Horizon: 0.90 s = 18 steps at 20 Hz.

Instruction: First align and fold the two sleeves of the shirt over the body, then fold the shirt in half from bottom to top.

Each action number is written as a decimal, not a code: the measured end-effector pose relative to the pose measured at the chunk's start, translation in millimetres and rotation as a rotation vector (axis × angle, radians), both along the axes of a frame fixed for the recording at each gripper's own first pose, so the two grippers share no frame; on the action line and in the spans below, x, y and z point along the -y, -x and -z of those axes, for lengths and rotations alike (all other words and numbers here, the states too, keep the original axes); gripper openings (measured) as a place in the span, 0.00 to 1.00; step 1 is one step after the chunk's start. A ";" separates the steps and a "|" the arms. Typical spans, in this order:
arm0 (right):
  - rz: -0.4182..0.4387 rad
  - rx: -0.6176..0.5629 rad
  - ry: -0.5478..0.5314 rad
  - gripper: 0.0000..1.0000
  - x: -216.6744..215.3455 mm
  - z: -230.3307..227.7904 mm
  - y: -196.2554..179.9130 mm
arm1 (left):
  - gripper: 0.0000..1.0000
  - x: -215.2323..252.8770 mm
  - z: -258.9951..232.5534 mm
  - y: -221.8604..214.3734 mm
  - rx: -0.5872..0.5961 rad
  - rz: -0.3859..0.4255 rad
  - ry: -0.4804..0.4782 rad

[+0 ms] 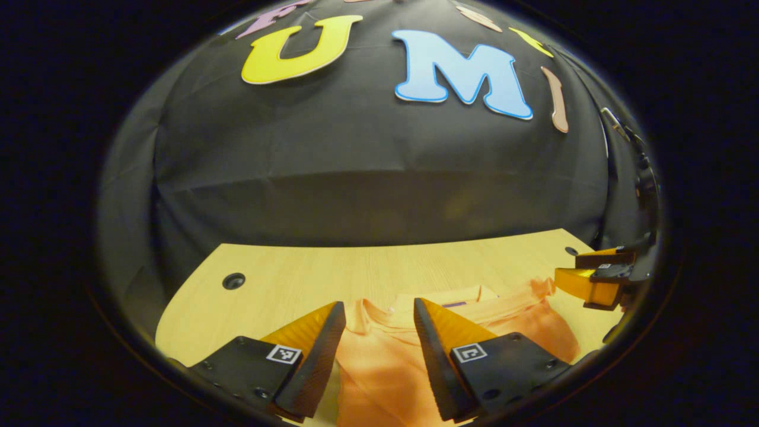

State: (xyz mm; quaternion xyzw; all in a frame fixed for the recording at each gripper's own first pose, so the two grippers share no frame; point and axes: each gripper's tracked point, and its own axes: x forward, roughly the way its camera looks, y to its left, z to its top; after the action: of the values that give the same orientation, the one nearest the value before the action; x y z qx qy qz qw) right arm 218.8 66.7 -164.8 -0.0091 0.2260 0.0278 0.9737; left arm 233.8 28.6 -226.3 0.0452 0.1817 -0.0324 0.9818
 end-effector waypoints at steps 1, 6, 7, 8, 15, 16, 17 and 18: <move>-0.002 0.014 -0.003 0.70 0.5 -7.2 7.1 | 0.80 0.9 -7.4 7.2 0.015 -0.003 -0.001; -0.020 0.103 -0.002 0.70 1.8 -51.0 51.0 | 0.89 3.4 -48.2 50.3 0.082 -0.022 -0.006; -0.026 0.121 -0.001 0.70 1.9 -60.5 62.4 | 0.89 4.1 -57.7 60.8 0.096 -0.024 -0.003; -0.034 0.135 -0.003 0.70 1.9 -68.0 71.6 | 0.89 6.3 -66.4 71.3 0.110 -0.023 0.002; -0.056 0.235 -0.016 0.70 7.8 -108.6 144.8 | 0.89 23.9 -107.5 144.6 0.188 -0.014 -0.001; -0.058 0.244 -0.022 0.70 9.3 -112.3 155.0 | 0.89 25.4 -111.3 154.4 0.196 -0.015 -0.003; -0.061 0.250 -0.025 0.70 10.7 -114.8 163.5 | 0.89 25.3 -115.8 162.5 0.201 -0.019 -0.005; -0.062 0.258 -0.028 0.70 12.6 -118.2 174.0 | 0.89 24.8 -119.4 171.4 0.206 -0.023 -0.005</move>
State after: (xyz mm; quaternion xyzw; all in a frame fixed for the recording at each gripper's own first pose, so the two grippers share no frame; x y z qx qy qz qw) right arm 44.8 54.1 -46.6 -0.0062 0.0981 0.0598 0.9934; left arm 62.4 3.7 -106.9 0.0484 0.0802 -0.0158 0.9955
